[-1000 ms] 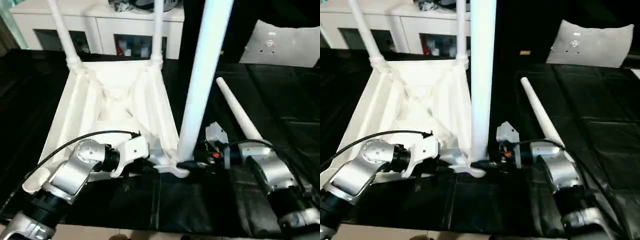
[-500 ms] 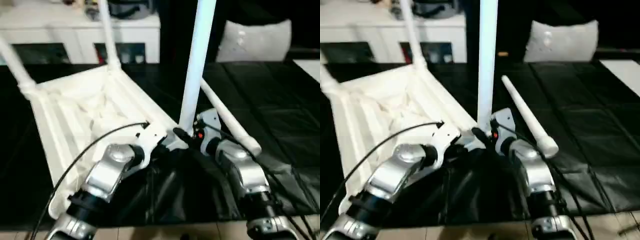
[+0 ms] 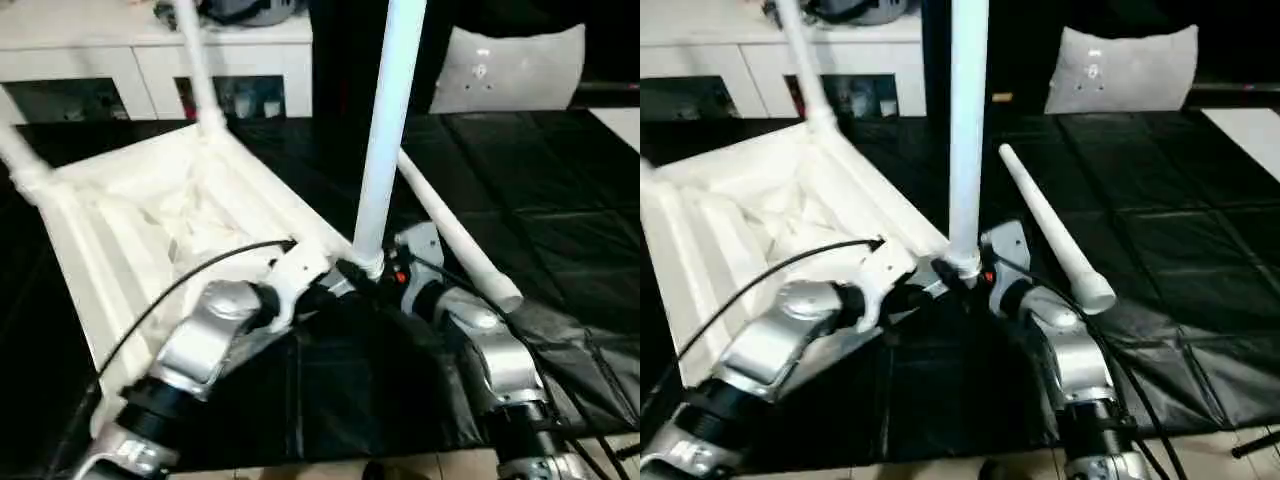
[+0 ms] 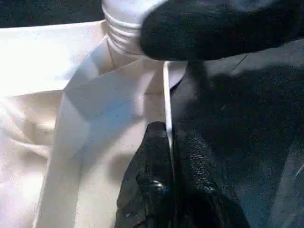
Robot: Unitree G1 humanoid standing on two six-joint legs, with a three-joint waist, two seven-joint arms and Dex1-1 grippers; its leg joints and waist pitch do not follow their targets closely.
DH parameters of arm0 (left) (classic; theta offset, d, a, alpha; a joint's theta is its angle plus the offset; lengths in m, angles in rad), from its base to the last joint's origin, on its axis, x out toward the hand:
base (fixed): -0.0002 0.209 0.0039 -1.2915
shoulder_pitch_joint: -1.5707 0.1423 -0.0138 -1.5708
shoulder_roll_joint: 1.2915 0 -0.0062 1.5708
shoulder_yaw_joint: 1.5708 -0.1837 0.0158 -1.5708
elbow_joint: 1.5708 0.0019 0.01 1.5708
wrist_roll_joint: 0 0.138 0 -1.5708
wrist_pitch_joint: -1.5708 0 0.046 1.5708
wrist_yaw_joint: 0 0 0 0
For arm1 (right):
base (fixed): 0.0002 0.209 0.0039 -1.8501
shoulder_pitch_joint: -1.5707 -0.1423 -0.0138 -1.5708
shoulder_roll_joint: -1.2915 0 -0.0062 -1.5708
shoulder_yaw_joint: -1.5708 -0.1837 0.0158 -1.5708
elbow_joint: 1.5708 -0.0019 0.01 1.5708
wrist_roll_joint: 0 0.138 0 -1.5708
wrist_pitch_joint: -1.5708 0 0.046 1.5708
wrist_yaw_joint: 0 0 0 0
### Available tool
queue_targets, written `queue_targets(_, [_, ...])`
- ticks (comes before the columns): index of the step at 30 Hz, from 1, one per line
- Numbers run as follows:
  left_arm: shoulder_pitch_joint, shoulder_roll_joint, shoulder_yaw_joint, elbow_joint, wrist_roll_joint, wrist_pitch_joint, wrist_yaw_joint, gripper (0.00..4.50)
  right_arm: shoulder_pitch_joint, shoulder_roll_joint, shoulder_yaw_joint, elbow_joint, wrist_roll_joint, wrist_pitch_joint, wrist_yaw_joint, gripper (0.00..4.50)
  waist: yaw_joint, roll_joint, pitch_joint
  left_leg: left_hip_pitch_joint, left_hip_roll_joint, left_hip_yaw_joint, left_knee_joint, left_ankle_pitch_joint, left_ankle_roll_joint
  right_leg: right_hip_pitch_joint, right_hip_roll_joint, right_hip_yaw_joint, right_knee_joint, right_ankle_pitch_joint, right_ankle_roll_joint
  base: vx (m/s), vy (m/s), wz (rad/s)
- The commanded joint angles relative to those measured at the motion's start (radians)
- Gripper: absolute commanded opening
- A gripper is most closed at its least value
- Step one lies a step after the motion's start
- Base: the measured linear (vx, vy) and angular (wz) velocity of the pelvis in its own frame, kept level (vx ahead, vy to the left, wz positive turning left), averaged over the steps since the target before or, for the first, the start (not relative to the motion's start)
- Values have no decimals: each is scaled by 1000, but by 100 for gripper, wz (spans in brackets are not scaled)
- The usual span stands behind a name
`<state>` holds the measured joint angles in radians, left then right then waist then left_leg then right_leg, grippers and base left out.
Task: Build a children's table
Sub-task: Rotate leg to tighten
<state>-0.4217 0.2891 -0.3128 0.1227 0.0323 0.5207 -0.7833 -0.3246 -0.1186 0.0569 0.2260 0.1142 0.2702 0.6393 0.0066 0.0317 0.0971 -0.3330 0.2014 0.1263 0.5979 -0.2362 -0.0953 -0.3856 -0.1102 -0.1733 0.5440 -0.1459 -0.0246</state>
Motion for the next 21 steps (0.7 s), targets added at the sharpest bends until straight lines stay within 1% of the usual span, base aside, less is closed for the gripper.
queue_targets(1, [-3, -1, -20, -46, -25, -51, -42, 0, 19, -9, 61, -21, 26, 13, 74, 442, 2, -4, -63, -14, 24, 3, -86, -223, 53, 45, -54, 62, -70, -451, -101, 0, 0, 0])
queue_targets(2, [6, 17, -20, -49, -29, -61, -64, 0, 28, -36, 49, -35, 39, 10, 105, 442, 5, -4, -67, -15, 26, 4, -86, -183, 57, 46, -53, 67, -60, -393, -123, 66, 10, 6])
queue_targets(3, [11, 25, -21, -51, -31, -66, -74, 0, 31, -49, 42, -42, 46, 8, 121, 442, 6, -13, -71, -20, 28, 8, -83, -131, 72, 49, -51, 75, -44, -321, -147, 78, 5, 6])
queue_targets(4, [11, 25, -21, -51, -31, -66, -74, 0, 31, -49, 42, -42, 46, 8, 121, 442, 10, -14, -74, -19, 26, 14, -78, -84, 86, 43, -48, 83, -34, -267, -175, 78, 5, 6])
queue_targets(5, [27, 60, -26, -62, -41, -89, -126, 0, 37, -106, 21, -50, 54, -31, 177, 442, 11, -17, -77, -18, 23, 18, -74, -58, 92, 39, -45, 88, -27, -240, -190, 81, -5, 5])
queue_targets(6, [27, 60, -26, -62, -41, -89, -126, 0, 37, -106, 21, -50, 54, -31, 177, 442, 14, -25, -86, -24, 20, 22, -67, 14, 117, 47, -45, 95, -6, -160, -216, 71, -10, 1])
queue_targets(7, [33, 73, -30, -68, -46, -98, -147, 0, 36, -128, 19, -47, 51, -58, 200, 442, 18, -24, -88, -26, 18, 24, -61, 57, 134, 46, -44, 96, 2, -111, -231, 71, -10, 1])
queue_targets(8, [35, 87, -37, -71, -50, -110, -167, 0, 31, -148, 15, -42, 41, -75, 209, 442, 24, -29, -95, -24, 15, 27, -51, 140, 176, 43, -42, 99, 15, -19, -257, 53, -13, -1])
queue_targets(9, [39, 102, -42, -75, -59, -124, -193, 0, 25, -173, 18, -44, 49, -66, 249, 442, 32, -28, -101, -23, 12, 29, -43, 217, 218, 39, -41, 100, 28, 62, -282, 0, 0, 0])
queue_targets(10, [41, 110, -44, -76, -63, -131, -206, 0, 22, -185, 20, -46, 54, -59, 269, 442, 33, -30, -100, -29, 7, 30, -38, 237, 239, 39, -39, 100, 32, 89, -287, 0, 0, 0])
queue_targets(11, [43, 117, -46, -77, -68, -137, -218, 0, 20, -196, 22, -48, 59, -52, 286, 442, 36, -35, -99, -34, 6, 31, -35, 244, 270, 40, -39, 100, 35, 93, -291, 0, 0, 0])
queue_targets(12, [44, 149, -62, -71, -67, -170, -265, 0, 15, -236, 37, -54, 67, -74, 358, 442, 45, -34, -94, -37, 8, 33, -34, 192, 281, 37, -42, 99, 28, 10, -277, 0, 0, 0])
queue_targets(13, [44, 149, -62, -71, -67, -170, -265, 0, 15, -236, 37, -54, 67, -74, 358, 442, 45, -34, -94, -37, 8, 33, -34, 192, 281, 37, -42, 99, 28, 10, -277, 0, 0, 0])
queue_targets(14, [43, 159, -67, -65, -65, -182, -281, 0, 12, -248, 46, -52, 65, -85, 379, 442, 48, -32, -86, -36, 14, 36, -38, 139, 262, 34, -43, 100, 18, -84, -260, 0, 0, 0])
queue_targets(15, [42, 169, -72, -59, -63, -195, -299, 0, 8, -261, 54, -49, 62, -95, 401, 442, 53, -30, -83, -31, 17, 38, -42, 86, 229, 32, -43, 98, 8, -175, -236, 0, 0, 0])
queue_targets(16, [38, 178, -76, -50, -64, -211, -322, 0, 0, -285, 75, -43, 57, -88, 437, 442, 56, -32, -79, -30, 19, 38, -47, 40, 195, 32, -42, 98, -2, -247, -214, 0, 0, 0])
queue_targets(17, [38, 178, -76, -50, -64, -211, -322, 0, 0, -285, 75, -43, 57, -88, 437, 442, 56, -32, -76, -27, 20, 39, -50, 16, 176, 30, -41, 99, -7, -280, -202, 0, 0, 0])
queue_targets(18, [33, 187, -82, -41, -65, -229, -348, 0, -9, -301, 89, -36, 59, -85, 470, 442, 59, -28, -74, -19, 23, 40, -54, -27, 140, 25, -41, 102, -14, -326, -187, 0, 0, 0])
queue_targets(19, [29, 197, -88, -34, -66, -245, -373, 0, -20, -310, 96, -23, 63, -90, 493, 442, 58, -30, -74, -20, 22, 40, -56, -44, 130, 26, -40, 103, -14, -335, -182, 0, 0, 0])
queue_targets(20, [29, 197, -89, -34, -67, -246, -373, 0, -21, -311, 96, -23, 64, -90, 494, 442, 59, -33, -76, -24, 22, 37, -58, -53, 117, 30, -38, 105, -12, -337, -175, 0, 0, 0])
queue_targets(21, [24, 207, -95, -29, -70, -257, -396, 0, -35, -313, 99, -6, 67, -103, 510, 442, 59, -35, -76, -23, 24, 37, -61, -61, 108, 27, -37, 111, -12, -336, -173, 0, 0, 0])
